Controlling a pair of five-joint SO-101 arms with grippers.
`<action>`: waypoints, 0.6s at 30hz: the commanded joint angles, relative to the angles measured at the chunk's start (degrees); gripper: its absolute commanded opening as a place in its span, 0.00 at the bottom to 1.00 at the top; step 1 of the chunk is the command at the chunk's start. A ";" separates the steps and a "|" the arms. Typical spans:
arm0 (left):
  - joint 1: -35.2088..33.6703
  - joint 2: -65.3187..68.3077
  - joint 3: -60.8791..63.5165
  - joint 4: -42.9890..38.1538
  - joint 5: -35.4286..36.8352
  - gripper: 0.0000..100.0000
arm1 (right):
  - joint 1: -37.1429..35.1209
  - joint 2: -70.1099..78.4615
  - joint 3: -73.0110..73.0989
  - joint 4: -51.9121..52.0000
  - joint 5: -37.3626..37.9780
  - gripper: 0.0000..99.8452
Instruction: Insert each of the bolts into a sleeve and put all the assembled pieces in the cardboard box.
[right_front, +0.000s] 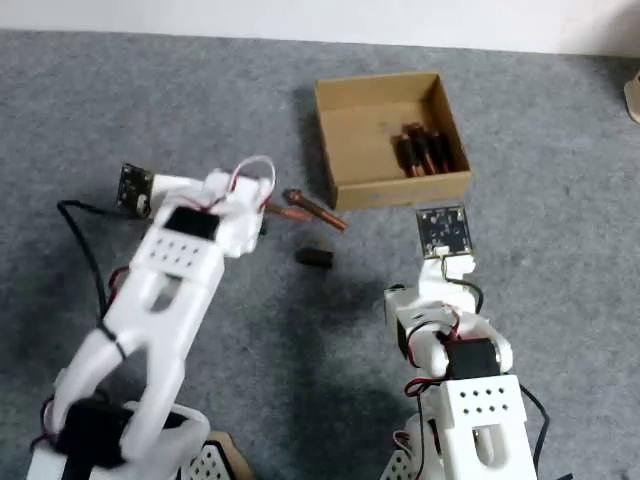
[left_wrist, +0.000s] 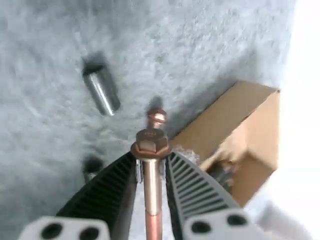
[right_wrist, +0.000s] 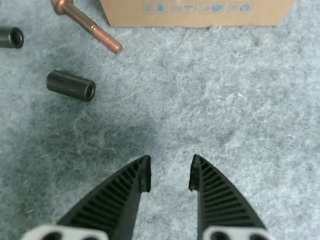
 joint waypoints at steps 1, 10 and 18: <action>-1.45 -6.81 3.12 -2.81 -9.67 0.00 | -0.40 -0.48 -0.31 -1.19 0.62 0.13; -2.15 -12.70 6.02 -4.84 -19.87 0.00 | -0.40 -0.48 -0.31 -1.19 0.62 0.13; -2.15 -13.05 12.62 -14.33 -20.04 0.00 | -0.40 -0.48 -0.22 -1.19 0.44 0.13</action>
